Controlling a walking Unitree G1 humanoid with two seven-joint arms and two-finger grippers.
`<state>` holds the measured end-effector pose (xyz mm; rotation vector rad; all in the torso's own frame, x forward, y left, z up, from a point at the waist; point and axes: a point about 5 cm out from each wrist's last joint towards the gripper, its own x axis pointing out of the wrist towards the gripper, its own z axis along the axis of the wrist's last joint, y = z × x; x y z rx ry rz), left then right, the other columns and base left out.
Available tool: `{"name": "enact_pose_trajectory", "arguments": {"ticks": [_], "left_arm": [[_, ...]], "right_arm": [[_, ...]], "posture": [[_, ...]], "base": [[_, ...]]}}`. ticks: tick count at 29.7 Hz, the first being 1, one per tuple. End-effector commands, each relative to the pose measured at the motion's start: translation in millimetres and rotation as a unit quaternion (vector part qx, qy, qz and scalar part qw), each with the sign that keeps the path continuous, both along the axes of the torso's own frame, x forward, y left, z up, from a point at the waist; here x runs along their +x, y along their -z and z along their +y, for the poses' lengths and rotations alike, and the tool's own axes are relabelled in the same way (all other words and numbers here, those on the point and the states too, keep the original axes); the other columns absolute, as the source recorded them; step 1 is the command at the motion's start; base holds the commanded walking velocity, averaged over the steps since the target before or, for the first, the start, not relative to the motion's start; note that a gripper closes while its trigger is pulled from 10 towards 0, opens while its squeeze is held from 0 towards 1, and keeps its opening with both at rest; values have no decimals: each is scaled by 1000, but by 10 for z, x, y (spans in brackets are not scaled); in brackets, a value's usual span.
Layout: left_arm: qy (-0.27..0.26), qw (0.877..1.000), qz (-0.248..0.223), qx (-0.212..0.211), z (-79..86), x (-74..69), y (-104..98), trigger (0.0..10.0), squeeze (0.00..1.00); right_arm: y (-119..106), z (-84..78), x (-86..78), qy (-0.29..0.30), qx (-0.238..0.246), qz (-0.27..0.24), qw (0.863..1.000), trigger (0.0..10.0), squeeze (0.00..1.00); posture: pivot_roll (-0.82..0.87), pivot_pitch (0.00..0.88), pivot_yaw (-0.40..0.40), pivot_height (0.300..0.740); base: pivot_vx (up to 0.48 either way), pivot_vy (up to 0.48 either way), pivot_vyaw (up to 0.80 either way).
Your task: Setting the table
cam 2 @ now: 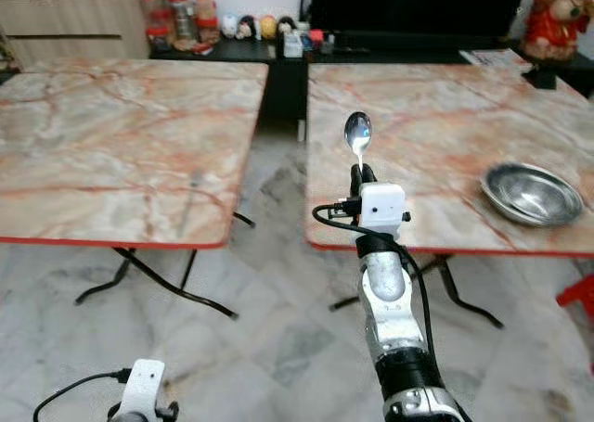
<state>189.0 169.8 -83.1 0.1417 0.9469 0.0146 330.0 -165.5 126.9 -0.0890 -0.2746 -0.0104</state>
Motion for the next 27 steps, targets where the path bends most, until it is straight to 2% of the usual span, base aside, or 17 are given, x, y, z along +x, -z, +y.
{"name": "enact_pose_trajectory", "arguments": {"ticks": [1,15,19,22,23,26,27], "left_arm": [[0,1000,2,14,99,-4,-6,10000,0],[3,1000,0,14,102,7,-12,10000,0],[1,1000,3,14,106,-14,-3,10000,0],[-3,1000,3,14,109,-22,1,10000,0],[-3,1000,3,14,110,-23,2,10000,0],[-10,1000,5,13,129,-40,8,10000,0],[-10,1000,5,13,129,-40,8,10000,0]], "right_arm": [[-71,79,29,-9,7,-12,1000,10000,0],[-9,42,0,-3,6,-3,1000,10000,0],[228,-56,-100,14,10,38,999,10000,0],[486,-120,-237,20,0,83,996,10000,0],[505,-124,-248,20,-1,86,996,10000,0],[788,-210,-430,31,-7,141,990,10000,0],[788,-210,-430,31,-7,141,990,10000,0]], "posture": [[-60,0,-13,740],[-59,0,-13,740],[-57,0,-17,740],[-56,0,-18,740],[-56,0,-18,740],[-59,0,-19,740],[-59,0,-19,740]], "base": [[0,-315,0],[0,-317,0],[0,-318,0],[0,-314,0],[0,-307,0],[0,0,0],[0,0,0]]}}
